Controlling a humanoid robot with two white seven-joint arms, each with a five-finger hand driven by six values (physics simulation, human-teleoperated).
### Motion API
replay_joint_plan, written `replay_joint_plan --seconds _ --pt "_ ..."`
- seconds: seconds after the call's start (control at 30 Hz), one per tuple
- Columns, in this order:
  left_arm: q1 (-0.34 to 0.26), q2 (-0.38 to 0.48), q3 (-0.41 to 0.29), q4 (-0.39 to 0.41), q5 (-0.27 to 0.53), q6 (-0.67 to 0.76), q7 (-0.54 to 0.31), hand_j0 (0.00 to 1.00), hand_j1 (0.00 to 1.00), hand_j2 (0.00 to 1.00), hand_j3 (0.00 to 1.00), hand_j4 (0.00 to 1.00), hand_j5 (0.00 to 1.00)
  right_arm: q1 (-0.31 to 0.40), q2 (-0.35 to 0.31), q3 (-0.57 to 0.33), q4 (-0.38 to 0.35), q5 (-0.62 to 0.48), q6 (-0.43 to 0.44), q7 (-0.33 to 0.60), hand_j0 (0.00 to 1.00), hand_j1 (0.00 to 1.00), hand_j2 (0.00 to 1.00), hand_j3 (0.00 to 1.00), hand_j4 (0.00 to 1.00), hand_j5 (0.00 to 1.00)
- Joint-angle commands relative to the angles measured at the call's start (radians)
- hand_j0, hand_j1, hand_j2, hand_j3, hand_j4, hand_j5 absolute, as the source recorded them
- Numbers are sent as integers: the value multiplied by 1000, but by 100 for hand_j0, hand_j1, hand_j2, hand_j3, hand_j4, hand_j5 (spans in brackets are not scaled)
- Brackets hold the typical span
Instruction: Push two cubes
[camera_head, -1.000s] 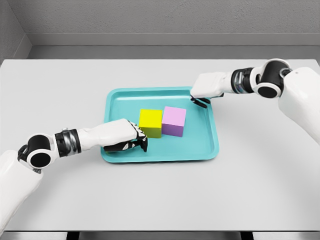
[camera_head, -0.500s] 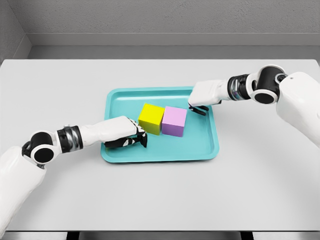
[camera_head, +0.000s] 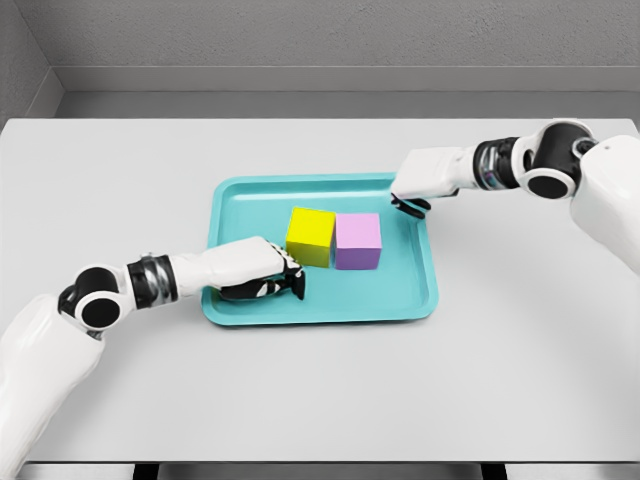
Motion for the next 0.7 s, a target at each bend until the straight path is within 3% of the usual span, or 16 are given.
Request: replay_joint_plan --seconds 0.0,0.17,0.33,0.4,0.67 --pt "2 10 1 0 5 3 1 43 43 43 43 43 43 -2 -25 -6 -2 -1 2 0 11 11 11 11 11 11" --pt "-9 67 18 8 20 3 1 43 43 43 43 43 43 -2 -63 49 -63 -1 2 0 11 11 11 11 11 11" --pt "-106 55 15 149 17 3 1 43 43 43 43 43 43 21 -61 98 -112 -21 2 0 11 11 11 11 11 11" --pt "-114 55 15 172 16 3 1 43 43 43 43 43 43 31 -61 98 -112 -26 2 0 11 11 11 11 11 11" --pt "-126 -5 7 169 10 3 1 44 44 44 44 44 44 37 -61 92 -109 -47 2 0 11 11 11 11 11 11"
